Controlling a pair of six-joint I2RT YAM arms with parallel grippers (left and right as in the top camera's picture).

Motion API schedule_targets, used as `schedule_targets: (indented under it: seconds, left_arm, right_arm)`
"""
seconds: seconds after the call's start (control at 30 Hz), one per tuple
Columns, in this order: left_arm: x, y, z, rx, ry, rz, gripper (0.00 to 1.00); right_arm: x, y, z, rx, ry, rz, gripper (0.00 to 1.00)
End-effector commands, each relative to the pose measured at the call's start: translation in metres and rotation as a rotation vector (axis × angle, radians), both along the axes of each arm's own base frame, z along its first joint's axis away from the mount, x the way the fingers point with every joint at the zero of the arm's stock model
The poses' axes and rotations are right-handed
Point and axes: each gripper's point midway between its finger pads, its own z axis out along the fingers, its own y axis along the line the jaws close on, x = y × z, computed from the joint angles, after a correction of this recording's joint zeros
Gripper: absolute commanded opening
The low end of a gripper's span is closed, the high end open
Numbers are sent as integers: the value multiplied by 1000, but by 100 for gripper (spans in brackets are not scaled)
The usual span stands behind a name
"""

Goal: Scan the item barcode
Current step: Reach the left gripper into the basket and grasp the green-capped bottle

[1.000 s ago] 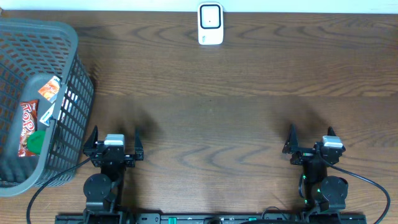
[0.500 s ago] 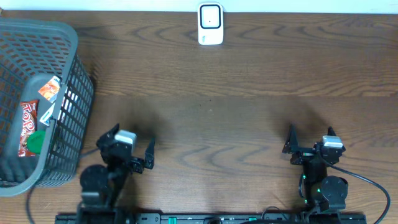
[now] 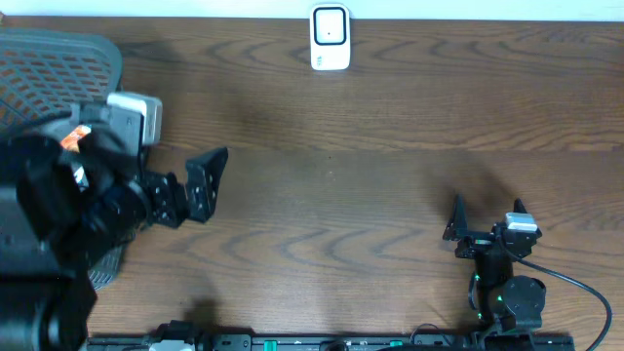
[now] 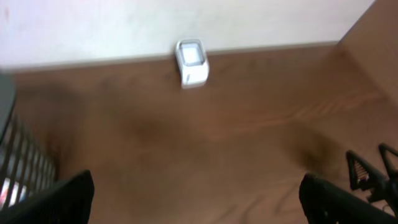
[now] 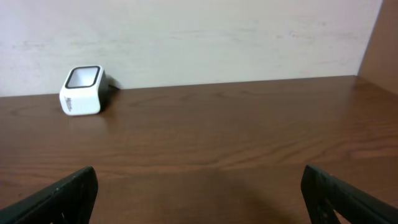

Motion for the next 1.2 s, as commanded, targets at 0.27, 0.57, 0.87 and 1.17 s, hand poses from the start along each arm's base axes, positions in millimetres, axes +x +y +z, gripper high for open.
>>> schedule_targets:
  seconds: [0.27,0.57,0.87,1.17]
  left_arm:
    - [15,186,1,-47,194,942,99]
    - [-44,289,-76,-323,504,1554,100]
    - [-45,311,-180,-349,776,1674,100]
    - [-31,306,-253,-375,834,1625,100]
  right_arm:
    - [0,-2,0,-9,-1,-9,99]
    - [0,-2,0,-9,-1,-9,99]
    - [0,-2,0,-9,-2,-9,99]
    - [0,-2,0,-9,-1,-9,99]
